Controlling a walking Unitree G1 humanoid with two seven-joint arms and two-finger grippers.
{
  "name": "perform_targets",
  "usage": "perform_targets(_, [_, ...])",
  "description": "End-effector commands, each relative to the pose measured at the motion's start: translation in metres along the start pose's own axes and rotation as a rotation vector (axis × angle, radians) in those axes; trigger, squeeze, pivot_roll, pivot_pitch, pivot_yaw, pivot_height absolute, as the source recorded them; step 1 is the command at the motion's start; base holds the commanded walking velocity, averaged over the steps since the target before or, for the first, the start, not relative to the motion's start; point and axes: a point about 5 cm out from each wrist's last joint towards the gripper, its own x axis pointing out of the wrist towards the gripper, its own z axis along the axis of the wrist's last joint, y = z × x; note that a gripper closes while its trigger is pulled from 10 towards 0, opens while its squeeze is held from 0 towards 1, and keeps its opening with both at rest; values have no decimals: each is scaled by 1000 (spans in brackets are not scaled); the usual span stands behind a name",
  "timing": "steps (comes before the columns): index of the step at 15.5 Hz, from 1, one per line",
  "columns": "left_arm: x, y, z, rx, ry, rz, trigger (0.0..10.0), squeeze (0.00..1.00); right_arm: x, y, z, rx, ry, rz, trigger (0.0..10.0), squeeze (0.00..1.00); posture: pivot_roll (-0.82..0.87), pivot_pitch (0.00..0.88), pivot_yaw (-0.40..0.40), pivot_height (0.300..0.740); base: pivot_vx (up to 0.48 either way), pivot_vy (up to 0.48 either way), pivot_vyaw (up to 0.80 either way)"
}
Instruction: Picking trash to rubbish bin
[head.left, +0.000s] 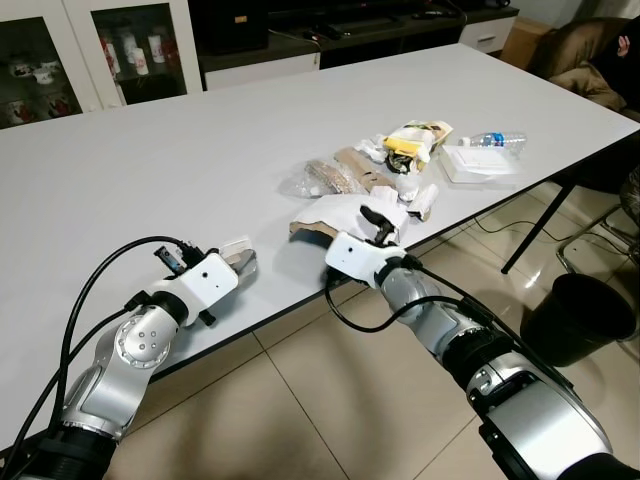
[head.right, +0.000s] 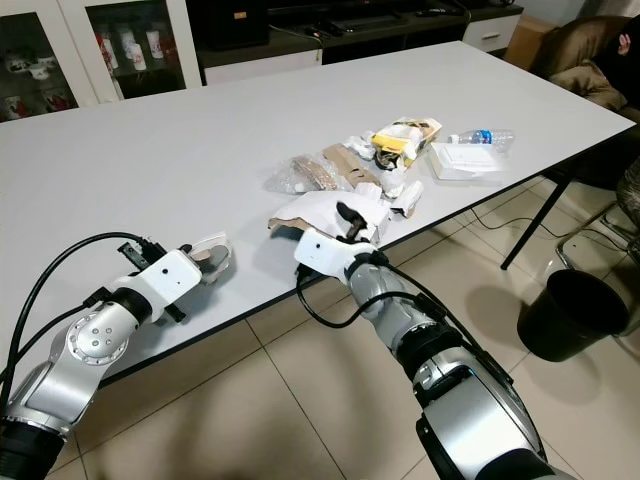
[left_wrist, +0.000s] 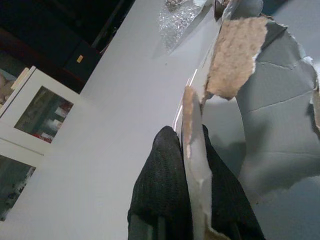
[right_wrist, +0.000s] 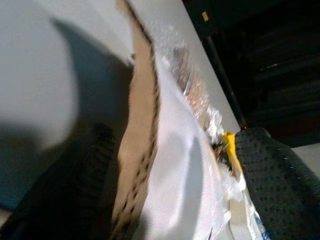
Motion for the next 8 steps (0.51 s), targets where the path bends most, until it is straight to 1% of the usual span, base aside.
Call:
perform_targets(1, [0, 1, 3, 2, -9, -7, 0, 0, 1, -4, 1, 2, -11, -13, 0, 0, -54, 5, -49, 740, 0, 0, 0])
perform_targets(8, [5, -3, 9, -1, -26, -23, 0, 0, 0, 3, -1, 15, -18, 8, 0, 0, -65, 0, -39, 740, 0, 0, 0])
